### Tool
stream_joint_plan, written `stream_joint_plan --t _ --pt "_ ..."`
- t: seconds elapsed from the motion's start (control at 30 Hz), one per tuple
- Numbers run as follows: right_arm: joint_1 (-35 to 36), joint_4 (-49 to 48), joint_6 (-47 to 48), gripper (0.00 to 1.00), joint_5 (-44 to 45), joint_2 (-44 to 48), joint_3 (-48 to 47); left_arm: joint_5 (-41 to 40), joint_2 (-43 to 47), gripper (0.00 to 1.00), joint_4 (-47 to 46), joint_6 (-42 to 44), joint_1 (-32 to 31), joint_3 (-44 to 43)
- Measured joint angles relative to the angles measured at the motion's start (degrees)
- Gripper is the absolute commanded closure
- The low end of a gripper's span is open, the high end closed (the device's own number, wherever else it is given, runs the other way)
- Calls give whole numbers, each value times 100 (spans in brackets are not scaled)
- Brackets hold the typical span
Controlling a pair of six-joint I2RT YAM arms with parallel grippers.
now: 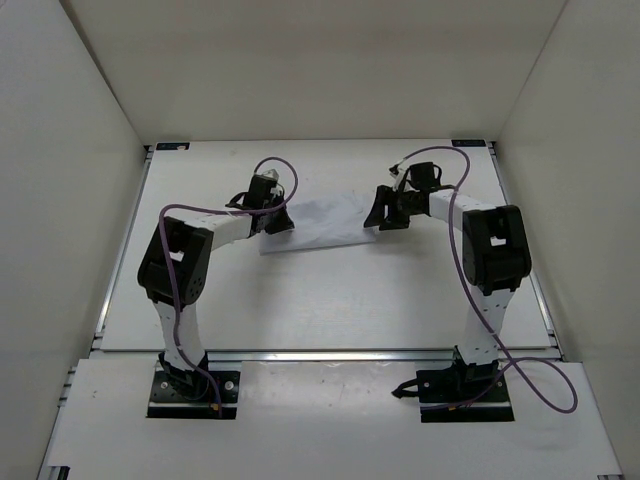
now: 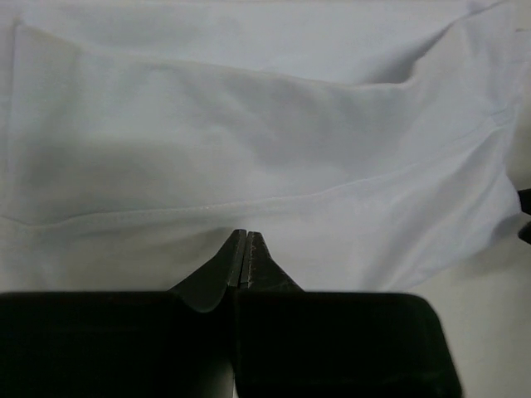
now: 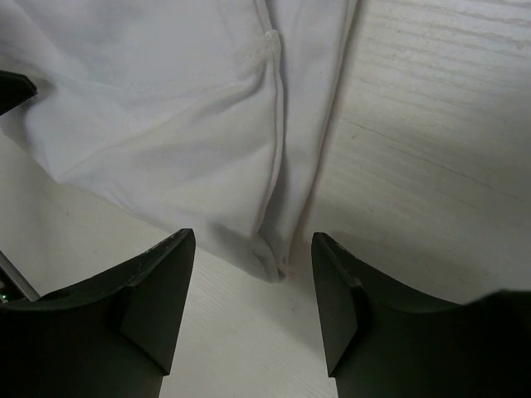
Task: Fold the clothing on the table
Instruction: Fold the skirt
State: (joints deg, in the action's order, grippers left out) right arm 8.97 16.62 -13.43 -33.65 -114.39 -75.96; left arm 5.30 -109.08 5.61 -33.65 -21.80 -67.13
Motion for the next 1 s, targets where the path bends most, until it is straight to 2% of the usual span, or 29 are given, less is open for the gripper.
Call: stream_joint_plan --t 0.2,0.27,0.33,0.5,0.57,0.63,1.0 --pt "42 -37 -26 45 -120 -282 -153 -289 -166 100 186 -72 48 -13" --pt "44 -66 -31 50 -140 -321 -203 -343 -166 100 190 -85 76 -11" --pt "44 -92 -26 62 -164 -367 -223 -361 -170 100 210 -90 103 -9" --pt "70 -92 -50 76 -184 -544 -328 -343 -302 100 273 -90 105 -96" --pt "94 -52 -39 84 -136 -619 -433 -348 -367 100 306 -90 74 -195" --pt "138 7 -4 98 -20 -667 -531 -348 -417 100 302 -90 39 -262" --pt "260 306 42 100 522 -560 -686 -356 -761 100 157 -243 -472 -634"
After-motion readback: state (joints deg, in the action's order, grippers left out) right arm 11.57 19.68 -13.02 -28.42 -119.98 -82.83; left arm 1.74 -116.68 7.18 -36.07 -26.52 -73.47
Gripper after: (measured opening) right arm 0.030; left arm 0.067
